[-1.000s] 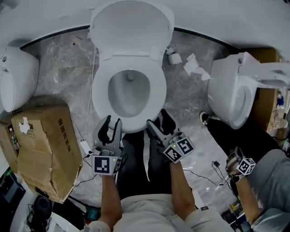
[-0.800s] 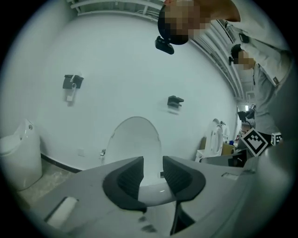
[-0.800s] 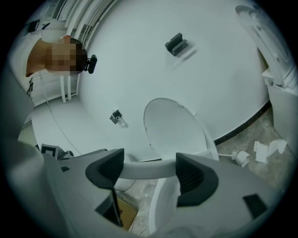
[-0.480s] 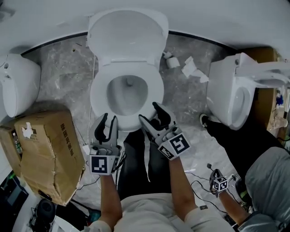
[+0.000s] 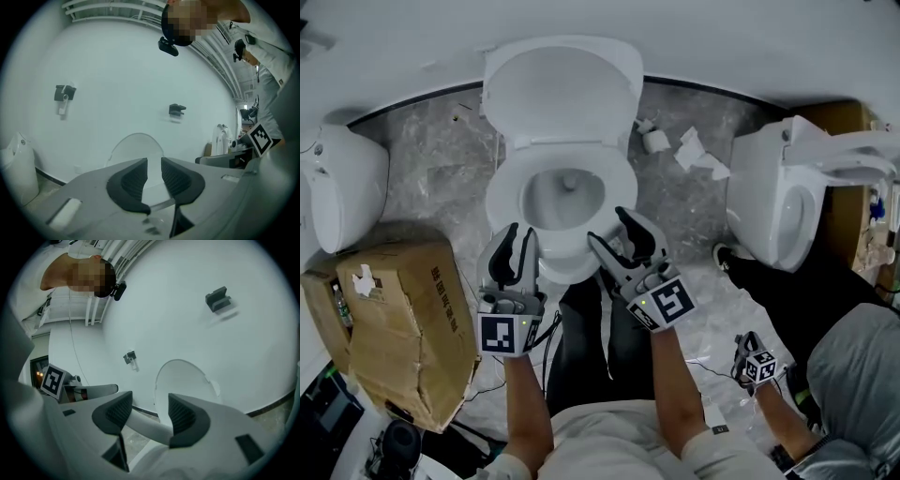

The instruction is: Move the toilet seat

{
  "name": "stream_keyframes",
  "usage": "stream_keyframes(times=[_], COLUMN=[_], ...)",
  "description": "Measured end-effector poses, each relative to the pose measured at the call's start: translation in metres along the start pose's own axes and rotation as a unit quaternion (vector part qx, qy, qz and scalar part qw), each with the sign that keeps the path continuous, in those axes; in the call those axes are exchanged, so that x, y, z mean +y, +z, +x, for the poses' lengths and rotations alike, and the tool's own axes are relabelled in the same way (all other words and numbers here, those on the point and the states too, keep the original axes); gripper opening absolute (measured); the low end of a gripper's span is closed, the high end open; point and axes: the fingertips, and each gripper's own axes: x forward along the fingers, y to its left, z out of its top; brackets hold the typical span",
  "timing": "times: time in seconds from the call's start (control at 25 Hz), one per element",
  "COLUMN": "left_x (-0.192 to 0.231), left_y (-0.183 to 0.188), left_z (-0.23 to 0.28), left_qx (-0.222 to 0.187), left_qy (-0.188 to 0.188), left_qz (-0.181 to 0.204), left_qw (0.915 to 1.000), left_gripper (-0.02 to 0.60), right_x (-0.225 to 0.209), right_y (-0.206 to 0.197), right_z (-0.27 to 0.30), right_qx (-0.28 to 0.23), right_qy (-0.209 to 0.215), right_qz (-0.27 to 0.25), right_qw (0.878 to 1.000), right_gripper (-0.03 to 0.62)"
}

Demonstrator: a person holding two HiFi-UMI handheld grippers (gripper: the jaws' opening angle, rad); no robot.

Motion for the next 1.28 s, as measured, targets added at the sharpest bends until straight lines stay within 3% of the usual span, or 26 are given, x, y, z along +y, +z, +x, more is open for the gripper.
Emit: stream_keyframes(times=[0.28, 0.4, 0.84, 1.28], left_x=[0.007, 0.010, 0.022, 0.031], left_y=[0.026, 0.035, 0.059, 0.077], left_z=[0.021, 0.032, 0.065, 0.095], left_qx=[-0.029, -0.040, -0.046, -0.055], left_qy=[-0.011, -0.014, -0.024, -0.036], left_qz=[0.011, 0.016, 0.026, 0.036], left_qw=[0.9995, 0.9990, 0.9983, 0.9972], left_gripper=[0.089, 0.089, 0.091, 0.088], right_x=[0.003, 0.007, -0.003, -0.028], right_y=[0.025, 0.034, 0.055, 0.080], right_z=[0.011, 0.017, 0.045, 0.073], right_qx=[-0.018, -0.023, -0.047, -0.076], right_qy=[0.008, 0.022, 0.033, 0.017], right_qz=[-0.021, -0.036, -0.042, -0.051], right_qw=[1.000, 0.999, 0.997, 0.996], right_gripper=[0.196, 0.230, 0.199, 0.198])
